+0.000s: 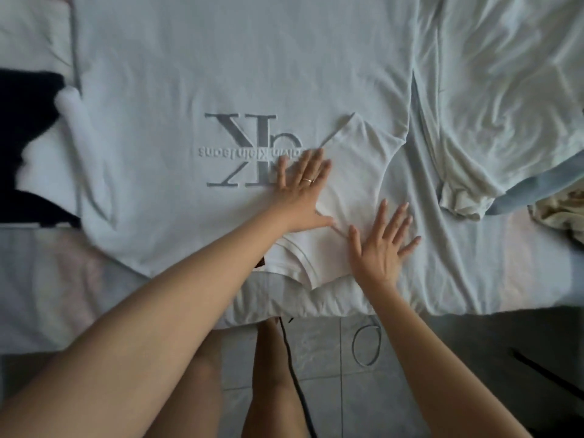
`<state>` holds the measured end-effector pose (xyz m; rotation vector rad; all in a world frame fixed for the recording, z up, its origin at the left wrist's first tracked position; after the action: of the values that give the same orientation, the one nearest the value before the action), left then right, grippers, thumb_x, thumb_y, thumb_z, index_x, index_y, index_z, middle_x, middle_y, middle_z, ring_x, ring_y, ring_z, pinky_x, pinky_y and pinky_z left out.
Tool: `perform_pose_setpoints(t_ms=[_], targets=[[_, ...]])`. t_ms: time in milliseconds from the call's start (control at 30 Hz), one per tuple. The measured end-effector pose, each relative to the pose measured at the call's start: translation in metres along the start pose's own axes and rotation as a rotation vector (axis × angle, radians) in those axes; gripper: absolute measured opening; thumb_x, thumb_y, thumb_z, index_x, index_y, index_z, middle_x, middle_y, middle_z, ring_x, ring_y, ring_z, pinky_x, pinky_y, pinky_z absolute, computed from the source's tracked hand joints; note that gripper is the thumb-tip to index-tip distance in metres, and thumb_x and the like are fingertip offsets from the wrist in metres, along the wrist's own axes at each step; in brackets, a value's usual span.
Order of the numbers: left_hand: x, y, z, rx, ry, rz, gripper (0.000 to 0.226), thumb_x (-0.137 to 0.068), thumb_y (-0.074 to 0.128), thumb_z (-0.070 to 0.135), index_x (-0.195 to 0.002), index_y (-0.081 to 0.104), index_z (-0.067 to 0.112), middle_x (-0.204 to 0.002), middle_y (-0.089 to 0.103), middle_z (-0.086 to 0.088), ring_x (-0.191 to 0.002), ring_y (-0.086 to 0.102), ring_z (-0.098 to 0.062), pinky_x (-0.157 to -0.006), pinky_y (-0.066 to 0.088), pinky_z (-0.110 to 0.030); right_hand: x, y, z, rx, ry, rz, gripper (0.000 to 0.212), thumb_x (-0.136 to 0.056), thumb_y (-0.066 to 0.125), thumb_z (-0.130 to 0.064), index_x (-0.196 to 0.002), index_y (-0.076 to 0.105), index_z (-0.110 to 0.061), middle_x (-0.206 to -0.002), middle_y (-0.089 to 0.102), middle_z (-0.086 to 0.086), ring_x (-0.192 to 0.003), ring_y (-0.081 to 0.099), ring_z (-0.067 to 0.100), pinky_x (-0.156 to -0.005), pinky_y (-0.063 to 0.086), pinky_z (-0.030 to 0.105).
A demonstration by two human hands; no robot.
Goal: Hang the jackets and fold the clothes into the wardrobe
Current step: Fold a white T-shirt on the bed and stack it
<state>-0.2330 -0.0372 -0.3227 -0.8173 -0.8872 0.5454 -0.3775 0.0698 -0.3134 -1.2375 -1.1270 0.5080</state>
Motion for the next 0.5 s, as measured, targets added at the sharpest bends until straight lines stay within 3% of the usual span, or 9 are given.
perform_pose_setpoints(t_ms=[100, 167, 267, 367, 434, 501], targets=[[0.043, -0.033, -0.031, 0.276, -0.087, 0.237, 0.083, -0.085, 0.059, 0.044, -0.152, 0.014, 0.023, -0.16, -0.003, -0.011, -0.147, -0.005, -0.024, -0.113, -0.006, -0.054, 0.02, -0.017, -0.051, -0.056, -0.15, 0.119, 0.068, -0.094, 0.028, -0.047, -0.152, 0.007, -0.019, -0.16, -0.002, 0.012, -0.147, -0.003, 0.028, -0.116, -0.014, 0.044], [0.099, -0.06, -0.084, 0.352, -0.265, 0.551, 0.071, -0.078, 0.06, 0.031, -0.143, 0.036, 0.016, -0.152, 0.023, -0.019, -0.141, 0.017, -0.027, -0.111, 0.013, -0.052, 0.03, -0.015, -0.107, -0.115, -0.287, 0.135, 0.062, -0.093, 0.044, -0.033, -0.147, 0.018, -0.016, -0.158, 0.014, 0.016, -0.146, 0.006, 0.03, -0.118, -0.007, 0.039], [0.192, -0.07, -0.185, 0.454, -0.7, 0.857, 0.065, -0.073, 0.063, 0.018, -0.134, 0.046, 0.005, -0.141, 0.034, -0.023, -0.129, 0.03, -0.035, -0.104, 0.024, -0.044, 0.047, 0.005, -0.193, -0.172, -0.431, 0.049, 0.065, -0.083, 0.058, -0.016, -0.141, 0.03, -0.01, -0.149, 0.03, 0.021, -0.141, 0.022, 0.037, -0.118, 0.011, 0.043], [0.253, -0.064, -0.267, 0.633, -0.969, 0.855, 0.062, -0.083, 0.065, 0.01, -0.139, 0.038, 0.004, -0.143, 0.034, -0.02, -0.129, 0.036, -0.036, -0.103, 0.034, -0.041, 0.065, 0.02, -0.26, -0.246, -0.554, -0.04, 0.063, -0.077, 0.059, -0.01, -0.137, 0.039, -0.009, -0.14, 0.04, 0.017, -0.131, 0.037, 0.034, -0.112, 0.03, 0.045], [0.273, -0.061, -0.304, 0.813, -0.942, 0.807, 0.057, -0.09, 0.06, 0.009, -0.141, 0.035, 0.005, -0.138, 0.044, -0.017, -0.125, 0.046, -0.029, -0.094, 0.04, -0.026, 0.082, 0.03, -0.304, -0.337, -0.605, -0.123, 0.062, -0.08, 0.057, -0.007, -0.139, 0.039, -0.009, -0.137, 0.04, 0.014, -0.124, 0.043, 0.032, -0.105, 0.038, 0.042], [0.278, -0.059, -0.321, 0.87, -0.891, 0.768, 0.055, -0.091, 0.059, 0.009, -0.141, 0.035, 0.005, -0.132, 0.052, -0.013, -0.115, 0.054, -0.021, -0.086, 0.042, -0.02, 0.097, 0.041, -0.335, -0.425, -0.612, -0.206, 0.064, -0.081, 0.055, -0.004, -0.141, 0.036, -0.009, -0.136, 0.039, 0.013, -0.114, 0.05, 0.033, -0.095, 0.044, 0.042]])
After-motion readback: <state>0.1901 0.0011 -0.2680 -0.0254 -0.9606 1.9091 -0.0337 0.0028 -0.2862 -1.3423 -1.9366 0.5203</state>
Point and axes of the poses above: each hand's wrist, its own x-axis away from the middle knuckle, its own y-axis out of the palm, z = x × y, the point moved 6 cm from there along -x, towards the middle knuckle
